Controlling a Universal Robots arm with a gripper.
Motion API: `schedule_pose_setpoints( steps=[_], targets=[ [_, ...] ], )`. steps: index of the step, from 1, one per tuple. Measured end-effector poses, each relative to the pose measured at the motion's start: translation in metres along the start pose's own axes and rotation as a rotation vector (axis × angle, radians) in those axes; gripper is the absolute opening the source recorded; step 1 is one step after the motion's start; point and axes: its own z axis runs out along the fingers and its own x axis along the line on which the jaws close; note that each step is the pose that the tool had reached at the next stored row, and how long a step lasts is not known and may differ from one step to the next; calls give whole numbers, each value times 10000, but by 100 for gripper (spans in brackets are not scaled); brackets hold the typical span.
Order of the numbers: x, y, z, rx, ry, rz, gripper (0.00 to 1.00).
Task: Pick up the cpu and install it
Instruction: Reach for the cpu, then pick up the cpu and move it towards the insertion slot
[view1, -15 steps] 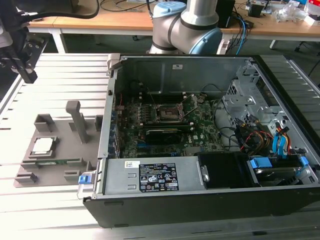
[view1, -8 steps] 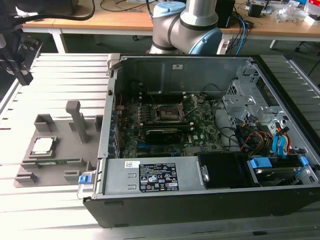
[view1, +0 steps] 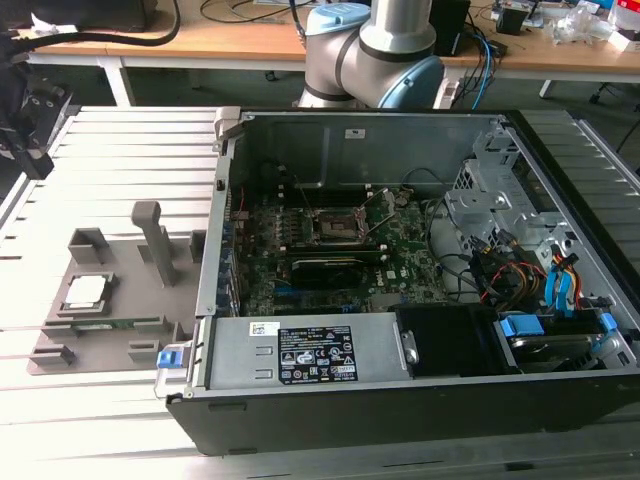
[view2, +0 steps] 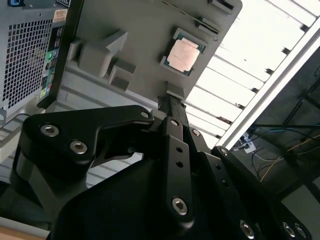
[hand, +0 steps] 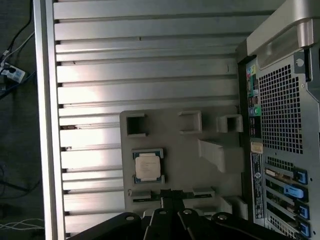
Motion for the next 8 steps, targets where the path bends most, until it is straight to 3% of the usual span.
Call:
schedule_pose_setpoints(
  steps=[2, 8],
  targets=[
    [38, -27, 1, -6, 2, -198, 11],
    [39, -29, 0, -5, 3, -198, 11]
  ],
)
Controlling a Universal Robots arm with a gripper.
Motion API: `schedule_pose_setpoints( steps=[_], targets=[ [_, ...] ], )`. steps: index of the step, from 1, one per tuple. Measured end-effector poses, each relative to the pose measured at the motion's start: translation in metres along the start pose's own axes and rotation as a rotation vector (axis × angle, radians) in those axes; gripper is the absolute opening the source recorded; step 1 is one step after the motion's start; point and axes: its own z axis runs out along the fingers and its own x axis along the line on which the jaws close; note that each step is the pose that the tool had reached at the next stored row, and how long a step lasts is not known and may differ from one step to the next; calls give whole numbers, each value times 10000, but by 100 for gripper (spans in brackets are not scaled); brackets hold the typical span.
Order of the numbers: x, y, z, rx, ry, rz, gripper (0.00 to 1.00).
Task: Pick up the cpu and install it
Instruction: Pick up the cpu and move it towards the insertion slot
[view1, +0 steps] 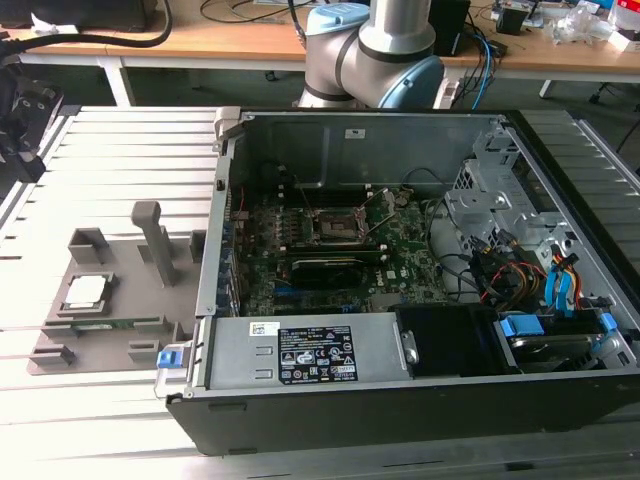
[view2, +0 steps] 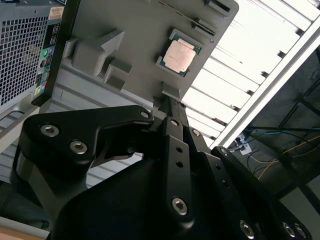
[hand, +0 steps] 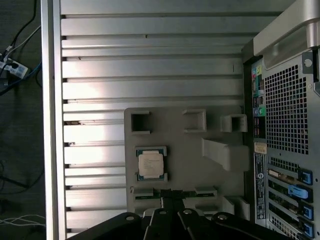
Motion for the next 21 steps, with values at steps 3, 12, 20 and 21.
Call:
schedule_pose_setpoints(
  steps=[3, 12, 20, 21],
  targets=[
    [0, 0, 0, 0, 0, 0, 11],
    [3, -1, 4, 0, 0, -1, 36],
    [4, -1, 7, 0, 0, 0, 73],
    [4, -1, 8, 0, 0, 0, 73]
  ],
)
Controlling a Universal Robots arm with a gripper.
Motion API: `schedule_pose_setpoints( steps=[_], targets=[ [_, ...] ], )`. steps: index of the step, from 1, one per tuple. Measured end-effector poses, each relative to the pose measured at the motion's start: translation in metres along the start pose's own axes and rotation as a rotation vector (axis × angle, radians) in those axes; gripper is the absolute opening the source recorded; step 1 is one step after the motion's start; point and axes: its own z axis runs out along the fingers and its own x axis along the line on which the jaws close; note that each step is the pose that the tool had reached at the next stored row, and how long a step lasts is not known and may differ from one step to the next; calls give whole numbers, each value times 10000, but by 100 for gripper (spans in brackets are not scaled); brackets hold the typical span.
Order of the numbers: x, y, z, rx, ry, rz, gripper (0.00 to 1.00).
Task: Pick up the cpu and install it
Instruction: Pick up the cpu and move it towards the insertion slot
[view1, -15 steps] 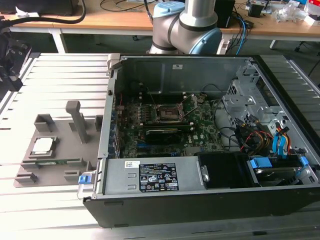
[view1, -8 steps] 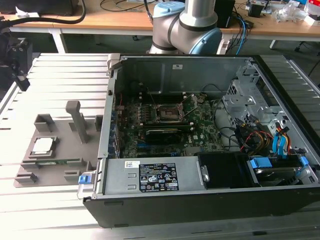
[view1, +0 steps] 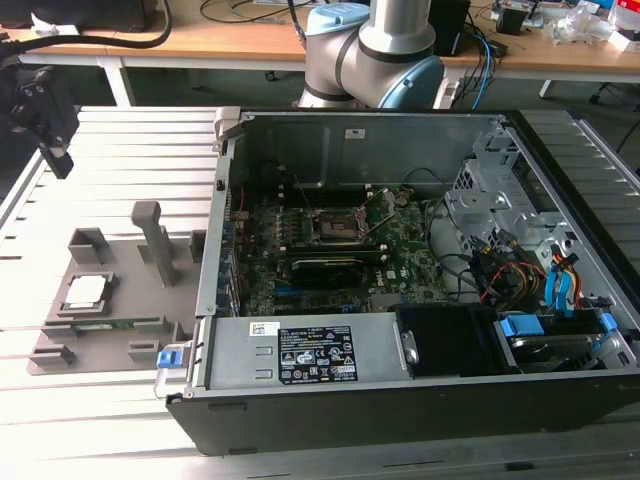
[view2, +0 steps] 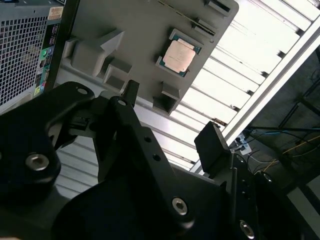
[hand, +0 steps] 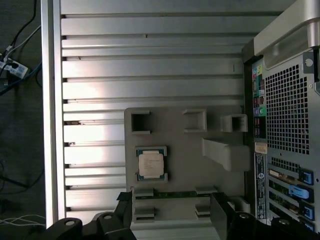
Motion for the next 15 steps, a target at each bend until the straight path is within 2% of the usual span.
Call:
schedule_pose_setpoints(
  steps=[15],
  targets=[
    [2, -1, 59, 0, 1, 0, 73]
  ],
)
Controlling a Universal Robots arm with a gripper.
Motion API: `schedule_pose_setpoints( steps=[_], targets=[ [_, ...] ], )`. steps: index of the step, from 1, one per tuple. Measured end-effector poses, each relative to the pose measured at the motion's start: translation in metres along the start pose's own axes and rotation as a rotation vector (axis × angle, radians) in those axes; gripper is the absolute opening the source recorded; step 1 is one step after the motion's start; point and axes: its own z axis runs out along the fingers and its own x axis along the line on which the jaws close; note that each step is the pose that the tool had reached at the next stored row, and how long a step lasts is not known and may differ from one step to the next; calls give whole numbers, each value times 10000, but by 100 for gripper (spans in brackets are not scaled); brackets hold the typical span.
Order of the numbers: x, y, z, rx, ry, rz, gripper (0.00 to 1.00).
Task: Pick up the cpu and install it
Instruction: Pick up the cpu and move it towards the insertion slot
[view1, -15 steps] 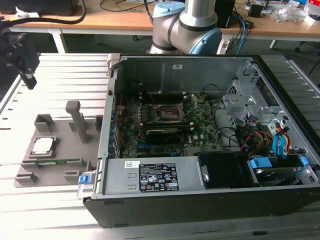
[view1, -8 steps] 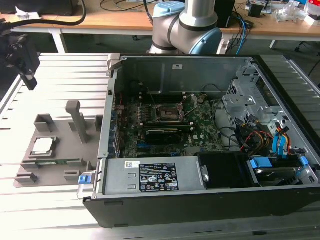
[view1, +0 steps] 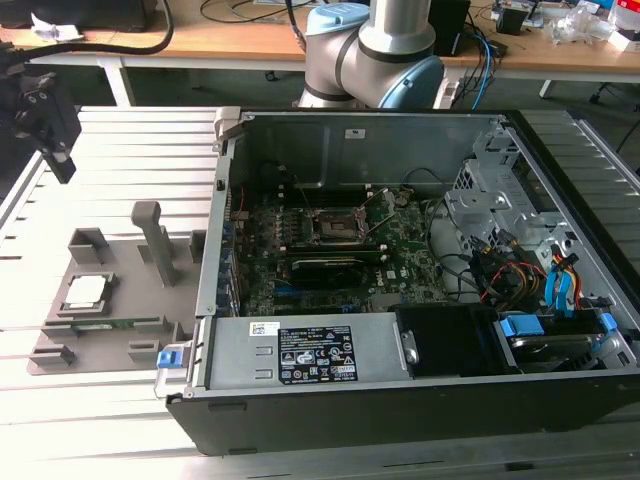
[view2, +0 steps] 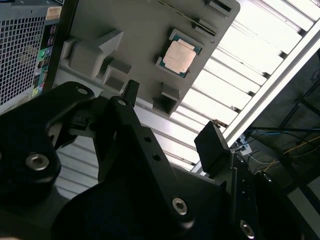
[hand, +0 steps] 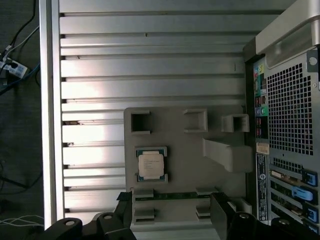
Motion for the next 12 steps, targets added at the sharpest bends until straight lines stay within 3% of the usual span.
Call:
schedule_pose_setpoints(
  steps=[5, 9, 12],
  targets=[
    [0, 0, 16, 0, 0, 0, 73],
    [3, -1, 65, -1, -1, 0, 73],
    [9, -1, 98, 32, 3, -358, 73]
  ],
)
